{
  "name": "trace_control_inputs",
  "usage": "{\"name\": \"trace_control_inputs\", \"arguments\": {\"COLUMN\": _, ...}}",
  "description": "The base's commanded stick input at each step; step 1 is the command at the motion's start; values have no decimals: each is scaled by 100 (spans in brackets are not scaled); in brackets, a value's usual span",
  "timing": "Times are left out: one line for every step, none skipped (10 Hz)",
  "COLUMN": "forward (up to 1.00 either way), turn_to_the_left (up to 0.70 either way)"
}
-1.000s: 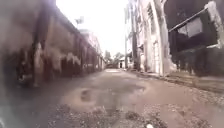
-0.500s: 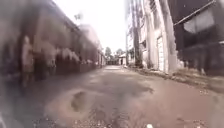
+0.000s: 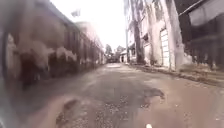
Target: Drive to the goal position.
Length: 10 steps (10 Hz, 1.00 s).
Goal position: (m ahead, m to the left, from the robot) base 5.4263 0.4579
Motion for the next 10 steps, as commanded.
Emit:
{"name": "trace_control_inputs", "arguments": {"forward": 100, "turn_to_the_left": 0}}
{"name": "trace_control_inputs", "arguments": {"forward": 100, "turn_to_the_left": 0}}
{"name": "trace_control_inputs", "arguments": {"forward": 100, "turn_to_the_left": 0}}
{"name": "trace_control_inputs", "arguments": {"forward": 100, "turn_to_the_left": 0}}
{"name": "trace_control_inputs", "arguments": {"forward": 100, "turn_to_the_left": 0}}
{"name": "trace_control_inputs", "arguments": {"forward": 100, "turn_to_the_left": 0}}
{"name": "trace_control_inputs", "arguments": {"forward": 100, "turn_to_the_left": 0}}
{"name": "trace_control_inputs", "arguments": {"forward": 100, "turn_to_the_left": 0}}
{"name": "trace_control_inputs", "arguments": {"forward": 100, "turn_to_the_left": 0}}
{"name": "trace_control_inputs", "arguments": {"forward": 100, "turn_to_the_left": 0}}
